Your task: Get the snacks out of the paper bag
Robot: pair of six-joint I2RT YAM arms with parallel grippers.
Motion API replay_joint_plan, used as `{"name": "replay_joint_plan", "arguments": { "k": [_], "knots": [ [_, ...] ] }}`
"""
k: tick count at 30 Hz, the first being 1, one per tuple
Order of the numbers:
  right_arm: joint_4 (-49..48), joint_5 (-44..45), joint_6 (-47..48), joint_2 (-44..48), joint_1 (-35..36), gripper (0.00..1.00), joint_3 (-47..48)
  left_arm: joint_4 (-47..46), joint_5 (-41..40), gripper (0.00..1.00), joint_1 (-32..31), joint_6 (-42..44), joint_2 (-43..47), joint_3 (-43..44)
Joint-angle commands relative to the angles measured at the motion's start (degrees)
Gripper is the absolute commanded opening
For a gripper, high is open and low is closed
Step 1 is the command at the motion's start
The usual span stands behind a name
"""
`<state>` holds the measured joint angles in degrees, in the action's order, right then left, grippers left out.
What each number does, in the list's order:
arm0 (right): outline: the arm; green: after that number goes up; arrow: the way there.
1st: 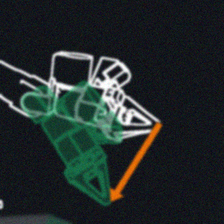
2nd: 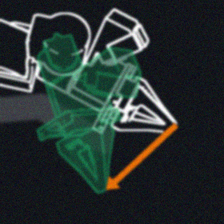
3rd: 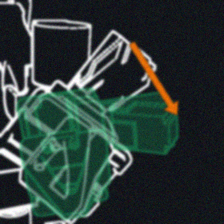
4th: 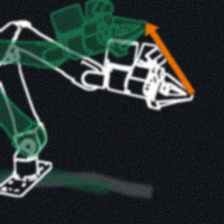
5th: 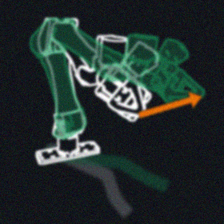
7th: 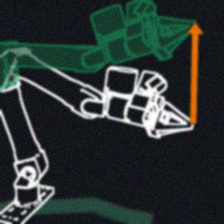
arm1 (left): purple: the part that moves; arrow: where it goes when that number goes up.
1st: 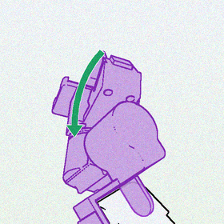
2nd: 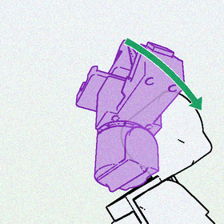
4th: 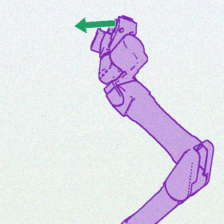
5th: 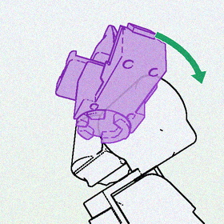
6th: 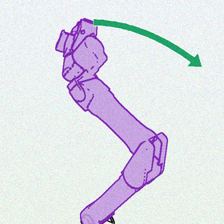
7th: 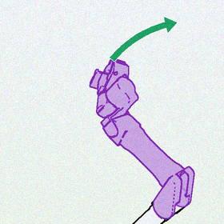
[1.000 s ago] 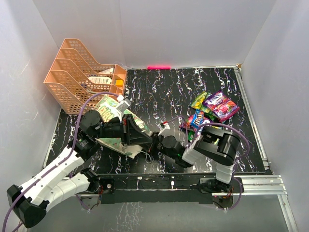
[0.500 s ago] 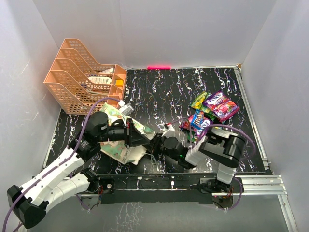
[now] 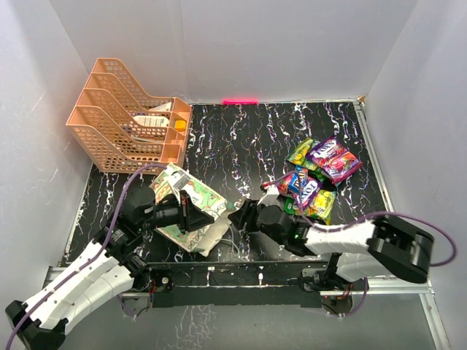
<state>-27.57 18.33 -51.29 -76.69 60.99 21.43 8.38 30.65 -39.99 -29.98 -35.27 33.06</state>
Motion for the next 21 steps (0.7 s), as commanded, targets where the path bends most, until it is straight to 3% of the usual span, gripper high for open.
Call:
{"name": "replay_joint_plan", "arguments": {
  "k": [1,5,8,11,16,21],
  "knots": [
    [2.7,1.5,17.9,9.8,1.7,0.55,-0.9,2.8,-3.7,0.00,-0.3,2.1,3.3,1.5],
    [-8.0,-8.5,41.5,14.5,3.9,0.57,-5.7,6.9,-5.1,0.00,-0.3,2.7,4.2,3.9],
    [-18.5,-22.0,63.1,14.6,6.8,0.56,-9.7,10.2,-5.3,0.00,-0.3,3.8,3.6,5.7],
    [-25.2,-24.6,80.6,9.9,11.2,0.58,-10.0,10.3,-5.2,0.00,-0.3,4.1,3.9,5.6],
    [-32.9,-23.0,95.9,-3.9,11.3,0.57,-3.0,10.9,-5.4,0.00,-0.3,4.6,3.4,5.9],
    [-43.5,-22.6,102.5,-19.7,11.1,0.57,5.9,12.2,-5.0,0.00,-0.3,5.6,2.1,7.1]
  ]
}}
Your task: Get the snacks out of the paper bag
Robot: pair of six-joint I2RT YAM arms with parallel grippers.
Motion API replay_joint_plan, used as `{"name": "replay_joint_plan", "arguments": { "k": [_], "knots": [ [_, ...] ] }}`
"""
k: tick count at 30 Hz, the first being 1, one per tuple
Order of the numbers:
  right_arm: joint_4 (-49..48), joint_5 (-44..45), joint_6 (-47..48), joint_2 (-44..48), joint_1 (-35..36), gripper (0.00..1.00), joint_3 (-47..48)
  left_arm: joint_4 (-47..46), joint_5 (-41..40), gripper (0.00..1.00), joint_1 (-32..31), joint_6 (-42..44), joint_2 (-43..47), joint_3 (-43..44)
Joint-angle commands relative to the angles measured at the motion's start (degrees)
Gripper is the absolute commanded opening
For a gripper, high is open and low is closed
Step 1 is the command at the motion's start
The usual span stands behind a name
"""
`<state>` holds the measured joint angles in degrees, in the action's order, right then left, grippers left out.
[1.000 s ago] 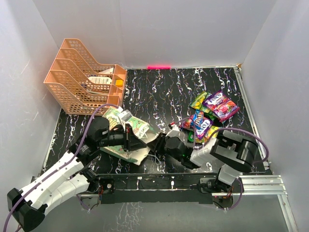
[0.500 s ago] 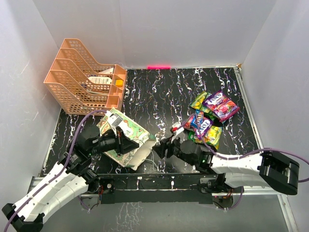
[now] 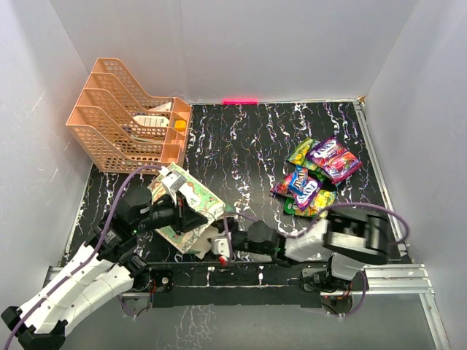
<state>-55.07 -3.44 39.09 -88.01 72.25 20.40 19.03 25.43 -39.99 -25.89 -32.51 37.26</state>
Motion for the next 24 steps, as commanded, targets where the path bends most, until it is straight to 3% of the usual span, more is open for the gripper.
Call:
{"name": "replay_joint_plan", "arguments": {
  "k": [1,4,12,24],
  "knots": [
    [-19.4,-1.2,11.9,-11.1,-0.3,0.57,7.9,1.4,0.6,0.00,-0.2,1.7,-0.7,2.9],
    [-28.3,-2.3,9.3,-20.9,-1.5,0.58,11.6,0.7,1.5,0.00,-0.3,1.8,-0.4,3.0],
    [-44.1,-1.2,1.2,-33.6,-1.8,0.59,15.4,-0.4,-0.6,0.00,-0.3,2.5,1.2,5.1],
    [-49.3,3.6,-8.2,-42.0,-2.4,0.66,23.0,-0.3,-3.9,0.00,-0.3,2.9,5.5,3.3]
  ]
}}
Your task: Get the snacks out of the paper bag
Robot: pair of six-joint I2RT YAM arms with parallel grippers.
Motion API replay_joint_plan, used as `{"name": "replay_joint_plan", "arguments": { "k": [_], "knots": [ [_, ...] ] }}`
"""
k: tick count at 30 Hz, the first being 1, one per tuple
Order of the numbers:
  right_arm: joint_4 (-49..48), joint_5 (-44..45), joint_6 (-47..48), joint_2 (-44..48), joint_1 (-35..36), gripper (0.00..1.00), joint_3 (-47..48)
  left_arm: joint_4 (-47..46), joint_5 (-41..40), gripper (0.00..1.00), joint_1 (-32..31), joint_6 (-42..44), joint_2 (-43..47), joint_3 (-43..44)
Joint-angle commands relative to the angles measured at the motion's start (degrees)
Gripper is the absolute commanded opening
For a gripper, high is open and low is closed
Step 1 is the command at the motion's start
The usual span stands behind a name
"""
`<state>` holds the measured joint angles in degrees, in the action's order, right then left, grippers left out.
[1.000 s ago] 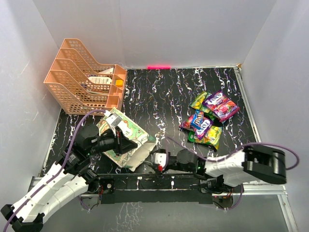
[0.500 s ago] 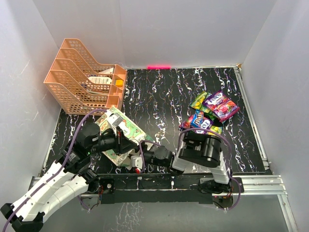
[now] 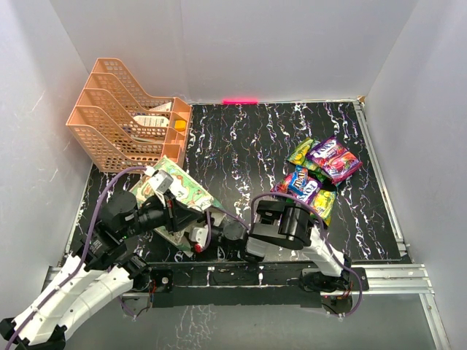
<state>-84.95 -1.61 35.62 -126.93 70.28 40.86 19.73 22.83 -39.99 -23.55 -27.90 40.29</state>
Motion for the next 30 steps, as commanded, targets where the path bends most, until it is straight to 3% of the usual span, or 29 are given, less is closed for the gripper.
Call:
{"name": "replay_joint_plan", "arguments": {
  "k": [1,12,18,24,30],
  "knots": [
    [-19.4,2.1,-5.8,-3.5,-0.4,0.67,3.3,-1.3,-1.4,0.00,-0.3,0.5,0.8,0.2],
    [-19.5,7.8,-13.6,-5.3,-0.9,0.66,8.9,-6.6,0.3,0.00,-0.3,-1.5,-2.8,1.7],
    [-19.5,8.1,-16.7,-4.4,-2.2,0.49,6.2,-7.5,1.4,0.00,-0.3,-1.7,-2.3,2.1],
    [-19.5,5.8,-20.0,-1.6,-3.7,0.42,3.0,-2.2,-0.3,0.00,-0.3,2.0,-2.7,5.1],
    [-19.5,2.7,-20.3,-3.7,-3.7,0.41,6.2,-8.8,2.6,0.00,-0.3,-0.2,-3.1,3.4]
  ]
}}
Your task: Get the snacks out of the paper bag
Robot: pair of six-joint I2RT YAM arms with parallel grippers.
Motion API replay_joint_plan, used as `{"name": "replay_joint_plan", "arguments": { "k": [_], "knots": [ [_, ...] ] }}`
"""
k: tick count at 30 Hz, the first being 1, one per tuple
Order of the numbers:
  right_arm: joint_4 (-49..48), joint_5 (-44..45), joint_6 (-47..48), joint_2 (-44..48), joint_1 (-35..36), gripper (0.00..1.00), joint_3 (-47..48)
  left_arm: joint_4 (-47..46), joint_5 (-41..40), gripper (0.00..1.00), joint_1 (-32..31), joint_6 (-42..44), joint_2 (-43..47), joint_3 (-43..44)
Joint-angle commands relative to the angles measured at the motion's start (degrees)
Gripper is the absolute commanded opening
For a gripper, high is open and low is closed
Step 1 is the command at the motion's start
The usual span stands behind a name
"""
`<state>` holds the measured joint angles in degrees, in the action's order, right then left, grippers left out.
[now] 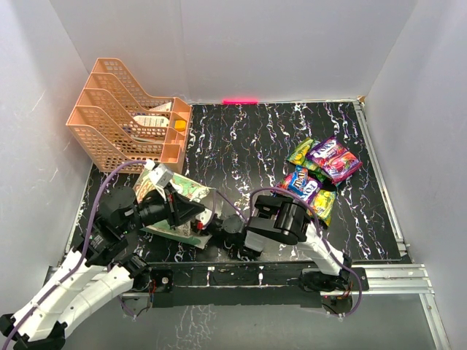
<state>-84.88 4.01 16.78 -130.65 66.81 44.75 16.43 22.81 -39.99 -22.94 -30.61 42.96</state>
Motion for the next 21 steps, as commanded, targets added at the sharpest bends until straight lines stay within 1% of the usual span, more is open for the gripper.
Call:
{"name": "replay_joint_plan", "arguments": {
  "k": [1,5,9,16,19,21],
  "knots": [
    [-19.5,-4.2,-1.7,-0.5,-0.3,0.42,3.1,-6.3,3.6,0.00,-0.3,-1.1,-1.2,0.8],
    [-19.5,-6.3,-2.3,-1.6,-0.2,0.54,6.3,-7.4,6.4,0.00,-0.3,-1.1,-5.1,2.4],
    [-19.4,-8.7,-3.5,-3.2,-0.2,0.62,9.3,-9.5,7.8,0.00,-0.3,-0.9,-7.2,3.2],
    [-19.5,-15.6,-4.7,-4.8,0.9,0.71,10.3,-9.6,5.6,0.00,-0.3,-0.2,-10.8,4.1],
    [-18.9,-18.6,-5.0,-5.4,1.7,0.81,10.9,-10.6,5.1,0.00,-0.3,-0.2,-11.6,3.3],
    [-16.8,-19.3,-5.1,-6.0,2.1,0.85,12.3,-11.6,5.8,0.00,-0.3,-0.7,-12.3,3.0]
  ]
}}
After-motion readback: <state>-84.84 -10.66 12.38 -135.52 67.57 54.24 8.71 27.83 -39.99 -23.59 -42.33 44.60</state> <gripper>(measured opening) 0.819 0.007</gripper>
